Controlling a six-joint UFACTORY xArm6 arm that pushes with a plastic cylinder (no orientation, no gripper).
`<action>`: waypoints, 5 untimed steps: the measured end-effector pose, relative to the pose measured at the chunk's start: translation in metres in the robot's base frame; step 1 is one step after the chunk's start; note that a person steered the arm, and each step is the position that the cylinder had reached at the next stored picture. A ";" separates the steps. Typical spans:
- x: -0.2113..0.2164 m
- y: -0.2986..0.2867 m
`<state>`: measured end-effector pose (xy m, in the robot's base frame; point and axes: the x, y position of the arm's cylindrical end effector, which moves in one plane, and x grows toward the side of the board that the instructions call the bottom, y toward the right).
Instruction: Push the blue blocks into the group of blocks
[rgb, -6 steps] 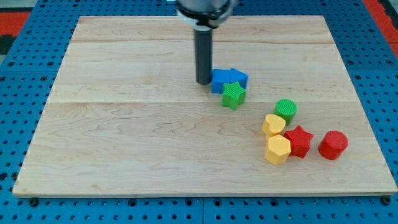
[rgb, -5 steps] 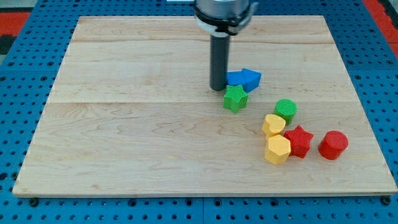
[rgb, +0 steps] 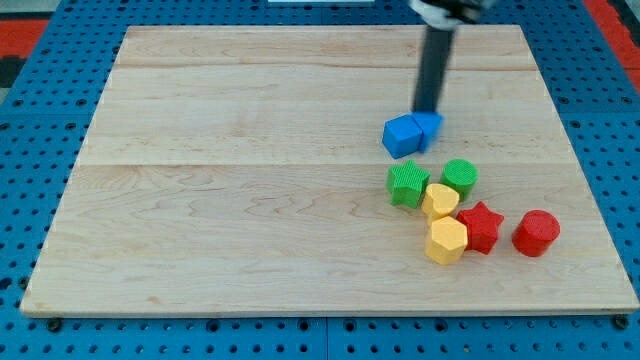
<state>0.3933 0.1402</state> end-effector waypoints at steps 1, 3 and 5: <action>0.005 0.007; -0.051 -0.068; 0.056 -0.031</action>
